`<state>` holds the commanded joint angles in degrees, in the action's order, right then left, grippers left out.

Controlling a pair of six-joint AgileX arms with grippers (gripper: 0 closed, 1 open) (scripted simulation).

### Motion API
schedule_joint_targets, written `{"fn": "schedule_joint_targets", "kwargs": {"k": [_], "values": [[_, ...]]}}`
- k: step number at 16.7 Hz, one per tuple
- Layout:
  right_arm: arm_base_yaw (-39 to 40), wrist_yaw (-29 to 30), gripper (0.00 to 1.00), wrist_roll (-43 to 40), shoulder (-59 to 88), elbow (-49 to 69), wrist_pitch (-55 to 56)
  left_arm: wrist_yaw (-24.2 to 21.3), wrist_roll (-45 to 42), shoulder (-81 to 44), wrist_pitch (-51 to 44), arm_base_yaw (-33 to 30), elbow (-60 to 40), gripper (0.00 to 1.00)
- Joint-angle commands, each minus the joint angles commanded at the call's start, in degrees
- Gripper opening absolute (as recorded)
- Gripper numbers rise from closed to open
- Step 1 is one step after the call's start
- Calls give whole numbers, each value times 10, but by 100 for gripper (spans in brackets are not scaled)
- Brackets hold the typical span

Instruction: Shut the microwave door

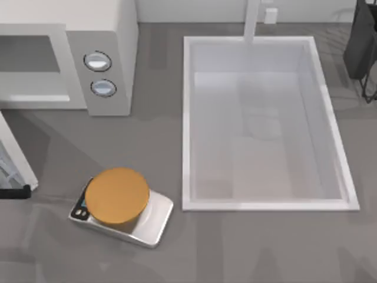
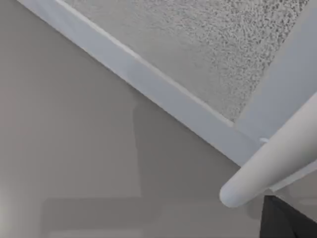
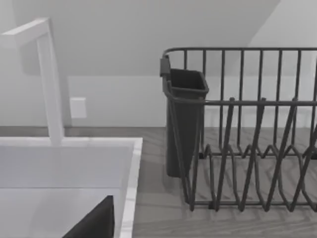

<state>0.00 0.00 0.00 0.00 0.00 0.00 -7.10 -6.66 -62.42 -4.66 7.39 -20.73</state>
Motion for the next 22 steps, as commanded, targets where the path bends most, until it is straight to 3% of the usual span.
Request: {"fn": "schedule_joint_targets", "kwargs": {"k": [3,9,18,22], "values": [[0,0,100,0,0,0,0,31,34,20,2,-36,12,0],[0,0,100,0,0,0,0,30,34,9,6,-35,3,0],[0,0,100,0,0,0,0,40,43,-241,104,-52,-138,0],[0,0,100,0,0,0,0,42,45,-273,122,-56,-162,0]]}}
